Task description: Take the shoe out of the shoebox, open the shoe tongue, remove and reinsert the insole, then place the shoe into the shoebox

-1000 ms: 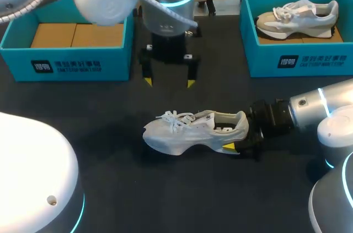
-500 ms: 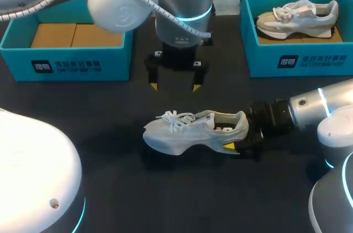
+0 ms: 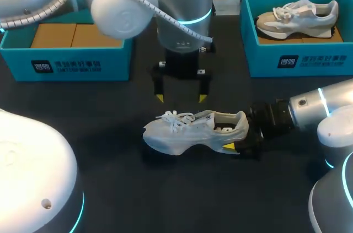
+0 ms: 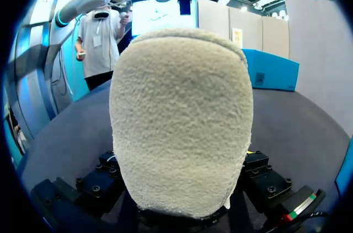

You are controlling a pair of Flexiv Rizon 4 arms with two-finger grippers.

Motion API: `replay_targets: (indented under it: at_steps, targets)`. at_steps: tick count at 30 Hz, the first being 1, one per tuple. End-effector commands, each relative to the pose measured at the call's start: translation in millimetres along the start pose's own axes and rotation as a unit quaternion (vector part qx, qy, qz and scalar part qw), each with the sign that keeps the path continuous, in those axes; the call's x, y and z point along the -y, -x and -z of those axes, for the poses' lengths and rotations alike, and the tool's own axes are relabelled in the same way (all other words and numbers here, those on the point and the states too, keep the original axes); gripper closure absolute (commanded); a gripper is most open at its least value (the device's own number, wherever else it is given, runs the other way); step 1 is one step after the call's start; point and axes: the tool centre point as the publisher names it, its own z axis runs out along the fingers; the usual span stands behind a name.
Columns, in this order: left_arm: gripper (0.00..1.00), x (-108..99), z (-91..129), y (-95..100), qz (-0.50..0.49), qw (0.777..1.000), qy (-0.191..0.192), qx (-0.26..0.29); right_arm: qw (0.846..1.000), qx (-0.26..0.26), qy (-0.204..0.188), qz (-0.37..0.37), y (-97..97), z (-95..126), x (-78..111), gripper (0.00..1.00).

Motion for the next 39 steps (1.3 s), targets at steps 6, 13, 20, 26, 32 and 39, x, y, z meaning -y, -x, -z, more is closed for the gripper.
replay_targets:
  at_steps: [6,13,20,26,32,39]
  targets:
    - [0.00,-2,-22,-29.7,-0.003,1.000,0.005,-0.014,1.000,0.001,-0.002,0.000,0.7,-5,2.9,1.00]
    - [0.00,-5,-38,-41.8,0.010,1.000,0.017,0.000,1.000,0.001,-0.002,0.000,0.7,-5,2.9,1.00]
    - [0.00,-4,-57,-48.0,0.010,0.999,0.036,-0.003,1.000,0.001,-0.002,0.000,0.7,-5,2.9,1.00]
    - [0.00,-5,-67,-55.4,-0.003,0.999,0.038,0.009,1.000,0.001,-0.002,0.000,0.7,-5,2.9,1.00]
    - [0.00,-6,-78,-60.3,-0.012,0.999,0.040,0.031,1.000,0.001,-0.002,0.000,0.7,-5,2.9,1.00]
    - [0.00,-4,-93,-63.2,-0.012,0.998,0.042,0.054,1.000,0.001,-0.002,0.000,0.7,-5,2.9,1.00]
